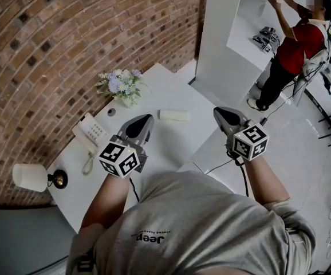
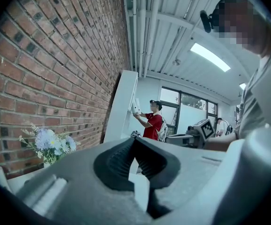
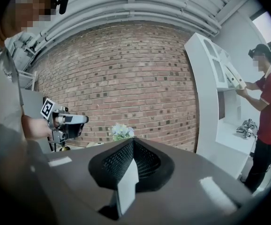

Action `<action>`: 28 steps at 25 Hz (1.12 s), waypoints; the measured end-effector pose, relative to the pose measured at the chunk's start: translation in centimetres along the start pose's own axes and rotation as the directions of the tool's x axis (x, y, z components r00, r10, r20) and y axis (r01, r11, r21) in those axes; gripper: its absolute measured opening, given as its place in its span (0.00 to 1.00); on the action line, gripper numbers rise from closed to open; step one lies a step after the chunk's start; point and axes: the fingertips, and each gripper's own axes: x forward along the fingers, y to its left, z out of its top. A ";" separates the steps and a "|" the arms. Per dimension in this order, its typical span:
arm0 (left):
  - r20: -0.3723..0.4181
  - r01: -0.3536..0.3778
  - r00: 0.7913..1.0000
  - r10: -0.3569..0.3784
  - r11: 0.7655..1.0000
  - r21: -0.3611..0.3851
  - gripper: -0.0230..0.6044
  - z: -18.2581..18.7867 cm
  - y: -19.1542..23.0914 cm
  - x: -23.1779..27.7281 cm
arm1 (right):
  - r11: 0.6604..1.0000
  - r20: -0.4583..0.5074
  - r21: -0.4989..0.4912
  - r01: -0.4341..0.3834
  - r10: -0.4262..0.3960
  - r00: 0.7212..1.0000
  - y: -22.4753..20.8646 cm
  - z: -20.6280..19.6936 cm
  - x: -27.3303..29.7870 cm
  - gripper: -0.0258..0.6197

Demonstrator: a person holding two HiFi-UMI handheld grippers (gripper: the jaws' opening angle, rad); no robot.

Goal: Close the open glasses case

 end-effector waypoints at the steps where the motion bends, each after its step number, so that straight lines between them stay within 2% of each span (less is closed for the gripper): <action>1: 0.001 -0.001 1.000 0.001 1.000 0.000 0.03 0.0 0.0 0.0 | 1.000 -0.001 -0.003 -0.003 0.003 1.000 0.0 0.0 0.1 0.05; 16: 0.003 -0.011 1.000 0.011 1.000 -0.001 0.03 -0.1 -0.2 -0.9 | 0.999 0.008 0.026 -0.038 0.038 0.999 0.5 0.4 0.3 0.05; 28: 0.009 -0.020 1.000 0.020 1.000 -0.010 0.03 -0.5 -0.6 -1.9 | 0.999 -0.002 -0.010 -0.049 0.049 0.999 1.5 0.1 -0.3 0.05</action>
